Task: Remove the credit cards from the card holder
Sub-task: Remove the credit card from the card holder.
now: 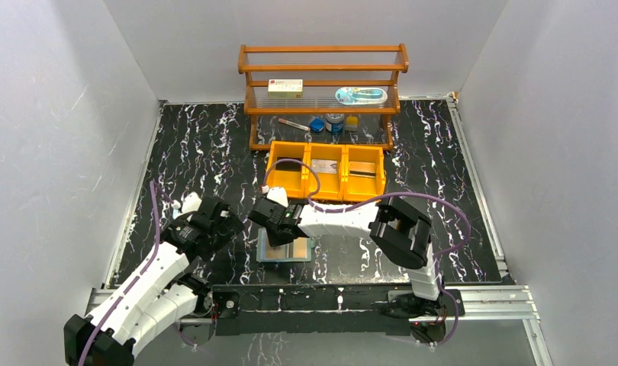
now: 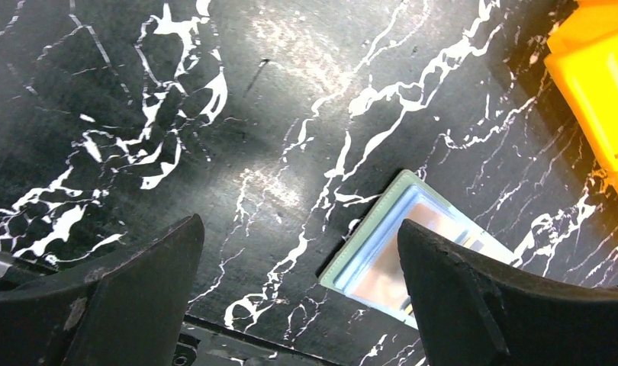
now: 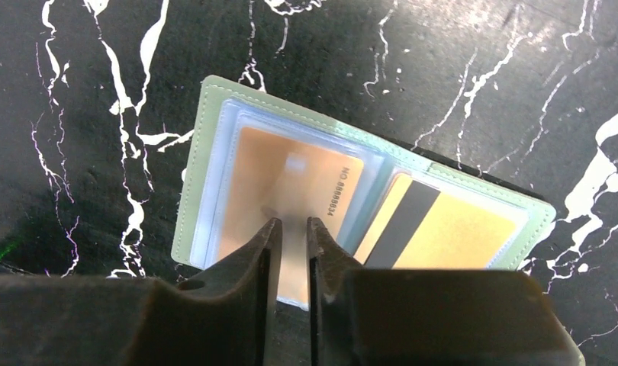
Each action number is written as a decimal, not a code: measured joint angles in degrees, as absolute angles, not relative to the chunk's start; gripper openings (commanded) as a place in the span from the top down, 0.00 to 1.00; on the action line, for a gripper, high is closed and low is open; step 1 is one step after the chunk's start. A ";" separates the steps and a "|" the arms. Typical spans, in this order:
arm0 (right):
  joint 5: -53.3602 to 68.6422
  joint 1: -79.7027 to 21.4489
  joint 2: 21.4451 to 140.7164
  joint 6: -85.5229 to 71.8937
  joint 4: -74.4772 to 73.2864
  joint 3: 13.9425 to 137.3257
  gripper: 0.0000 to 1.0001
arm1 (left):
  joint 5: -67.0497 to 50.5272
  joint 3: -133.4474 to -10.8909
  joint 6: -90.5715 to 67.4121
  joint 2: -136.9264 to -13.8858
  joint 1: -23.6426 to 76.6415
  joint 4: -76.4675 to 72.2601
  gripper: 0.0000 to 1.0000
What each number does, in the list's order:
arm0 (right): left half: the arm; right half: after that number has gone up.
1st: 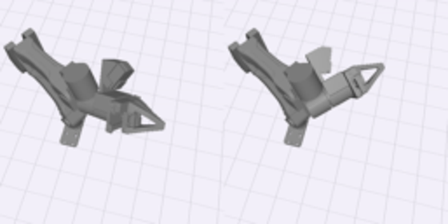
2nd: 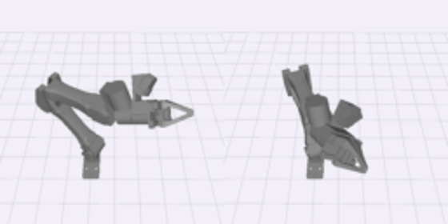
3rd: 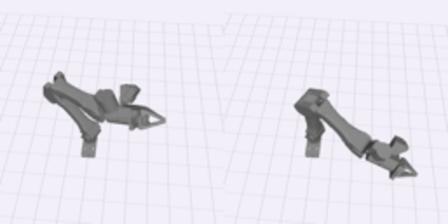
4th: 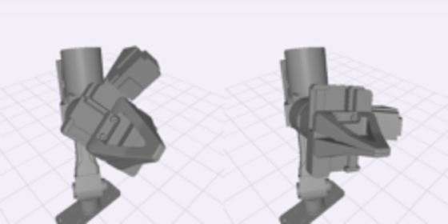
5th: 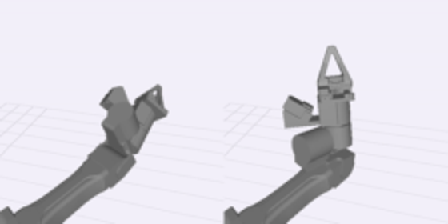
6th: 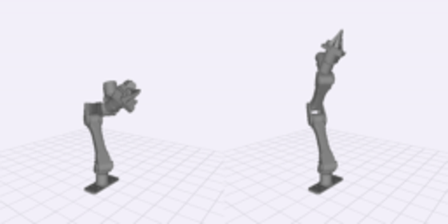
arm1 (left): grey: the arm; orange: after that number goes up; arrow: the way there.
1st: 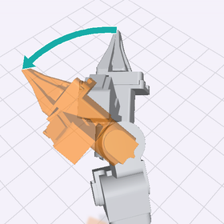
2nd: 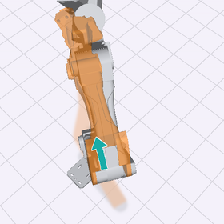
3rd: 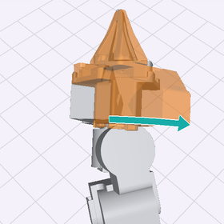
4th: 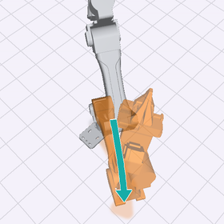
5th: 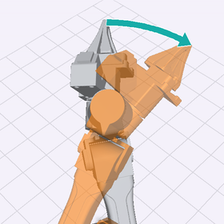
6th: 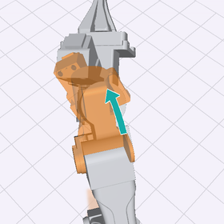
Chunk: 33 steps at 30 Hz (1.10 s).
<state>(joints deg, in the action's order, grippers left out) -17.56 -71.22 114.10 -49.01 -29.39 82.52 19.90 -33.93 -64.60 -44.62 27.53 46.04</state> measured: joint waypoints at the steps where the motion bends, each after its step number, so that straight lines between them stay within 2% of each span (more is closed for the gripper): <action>1: -17.56 -71.13 113.69 -49.17 -29.30 81.95 0.77 | 19.35 -33.93 -63.99 -44.84 27.53 45.43 0.02; 4: -17.30 -70.54 112.42 -49.52 -28.23 79.81 0.87 | 17.61 -33.93 -61.87 -45.84 27.53 43.64 0.02; 5: -17.04 -70.41 112.14 -49.50 -27.99 79.22 0.87 | 16.99 -33.93 -61.10 -46.30 27.53 42.96 0.02; 6: -16.43 -70.15 111.83 -49.58 -27.42 78.43 0.82 | 16.36 -33.93 -60.47 -46.78 27.53 42.37 0.02; 7: -15.81 -69.89 111.57 -49.60 -26.76 77.73 0.71 | 15.88 -33.93 -59.94 -47.18 27.53 41.91 0.02; 8: -15.05 -69.60 111.37 -49.69 -26.22 77.17 0.66 | 15.25 -33.93 -59.29 -47.70 27.53 41.41 0.02; 14: -12.64 -68.64 111.18 -49.54 -24.58 76.86 0.62 | 12.60 -33.93 -56.95 -50.50 27.53 39.38 0.02; 21: -12.12 -68.64 111.15 -49.32 -24.03 76.97 0.62 | 11.84 -33.93 -56.10 -51.07 27.53 39.00 0.02; 26: -13.47 -68.66 113.80 -49.34 -28.88 82.06 0.59 | 12.91 -33.93 -56.21 -49.65 27.53 39.66 0.02; 29: -14.76 -68.79 115.74 -49.41 -30.65 83.96 0.60 | 14.17 -34.06 -56.62 -47.88 27.53 40.73 0.02; 33: -16.19 -69.12 115.87 -49.56 -31.88 84.20 0.69 | 15.68 -34.30 -57.58 -45.80 27.53 41.82 0.02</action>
